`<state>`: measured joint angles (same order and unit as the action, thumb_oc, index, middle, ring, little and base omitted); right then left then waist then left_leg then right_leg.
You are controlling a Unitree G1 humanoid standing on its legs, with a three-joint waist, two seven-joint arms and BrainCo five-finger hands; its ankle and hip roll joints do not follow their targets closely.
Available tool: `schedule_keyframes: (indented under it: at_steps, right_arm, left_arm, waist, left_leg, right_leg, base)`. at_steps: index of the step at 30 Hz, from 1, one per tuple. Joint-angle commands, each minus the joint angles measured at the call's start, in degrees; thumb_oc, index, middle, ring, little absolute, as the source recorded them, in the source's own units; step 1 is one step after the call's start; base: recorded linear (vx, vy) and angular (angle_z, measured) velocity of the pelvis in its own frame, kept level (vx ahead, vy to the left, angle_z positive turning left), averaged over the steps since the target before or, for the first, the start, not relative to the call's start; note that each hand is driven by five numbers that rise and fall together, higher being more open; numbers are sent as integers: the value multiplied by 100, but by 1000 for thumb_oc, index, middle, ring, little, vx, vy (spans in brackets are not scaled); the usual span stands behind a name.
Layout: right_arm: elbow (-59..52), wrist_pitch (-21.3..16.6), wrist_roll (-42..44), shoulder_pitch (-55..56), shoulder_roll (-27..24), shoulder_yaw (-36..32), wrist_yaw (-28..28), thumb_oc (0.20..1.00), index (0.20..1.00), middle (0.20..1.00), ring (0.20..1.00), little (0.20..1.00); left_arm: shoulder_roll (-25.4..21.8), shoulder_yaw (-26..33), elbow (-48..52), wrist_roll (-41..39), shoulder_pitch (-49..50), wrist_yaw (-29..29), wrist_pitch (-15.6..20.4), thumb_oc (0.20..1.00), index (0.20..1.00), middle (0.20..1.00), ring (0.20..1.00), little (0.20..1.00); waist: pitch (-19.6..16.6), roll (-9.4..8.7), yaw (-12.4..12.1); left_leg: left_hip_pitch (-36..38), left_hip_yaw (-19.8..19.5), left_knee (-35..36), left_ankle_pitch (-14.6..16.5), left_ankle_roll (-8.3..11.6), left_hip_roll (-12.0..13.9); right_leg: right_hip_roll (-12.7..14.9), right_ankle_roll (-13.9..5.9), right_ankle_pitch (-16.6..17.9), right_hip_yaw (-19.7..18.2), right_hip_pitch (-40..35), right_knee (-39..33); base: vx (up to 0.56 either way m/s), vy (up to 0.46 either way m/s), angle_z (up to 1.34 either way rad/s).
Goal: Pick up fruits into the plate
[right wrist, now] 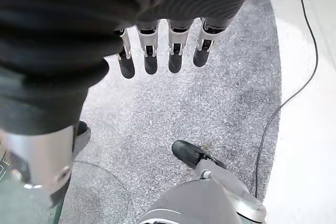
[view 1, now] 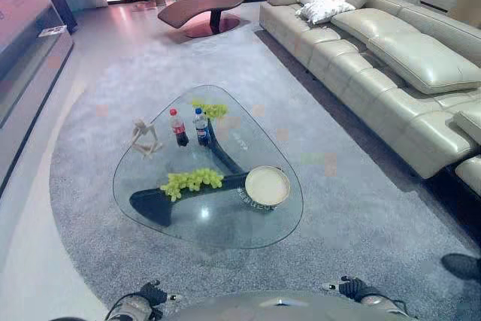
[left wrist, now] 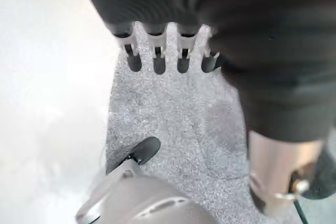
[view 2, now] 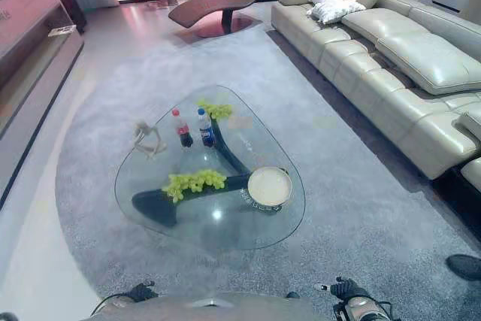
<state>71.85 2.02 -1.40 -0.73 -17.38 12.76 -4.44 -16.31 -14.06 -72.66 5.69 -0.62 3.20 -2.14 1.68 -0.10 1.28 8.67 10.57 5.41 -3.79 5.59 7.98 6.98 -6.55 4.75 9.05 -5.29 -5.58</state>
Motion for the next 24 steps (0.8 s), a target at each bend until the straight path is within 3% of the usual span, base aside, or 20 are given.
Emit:
schedule_keyframes:
  at_steps: [1, 15, 24]
  right_arm:
    - [392, -8, -37, -542, 91, 150, 5, 1000, 1000, 1000, 1000, 1000]
    - [409, -2, -31, -520, 82, 133, 42, 1000, 1000, 1000, 1000, 1000]
    - [383, 39, -19, -554, 30, 165, 80, 1000, 1000, 1000, 1000, 1000]
  left_arm:
    - [-93, -6, -260, 19, -417, 68, 129, 1000, 1000, 1000, 1000, 1000]
    - [-110, 75, -259, -62, -396, 307, 230, 1000, 1000, 1000, 1000, 1000]
    - [-178, 228, -161, -376, -491, 863, 601, 1000, 1000, 1000, 1000, 1000]
  waist:
    - [280, -137, -16]
    - [294, -135, -9]
    - [375, -116, 25]
  left_leg:
    - [61, -123, -42, 686, -189, -167]
    - [77, -109, -41, 692, -186, -165]
    - [49, -67, -66, 678, -178, -156]
  right_leg:
    - [51, -81, -586, 150, -338, 132]
    - [63, -90, -577, 156, -346, 124]
    - [73, -94, -577, 122, -307, 153]
  base:
    - [494, -169, -34]
    - [0, 0, 0]
    - [0, 0, 0]
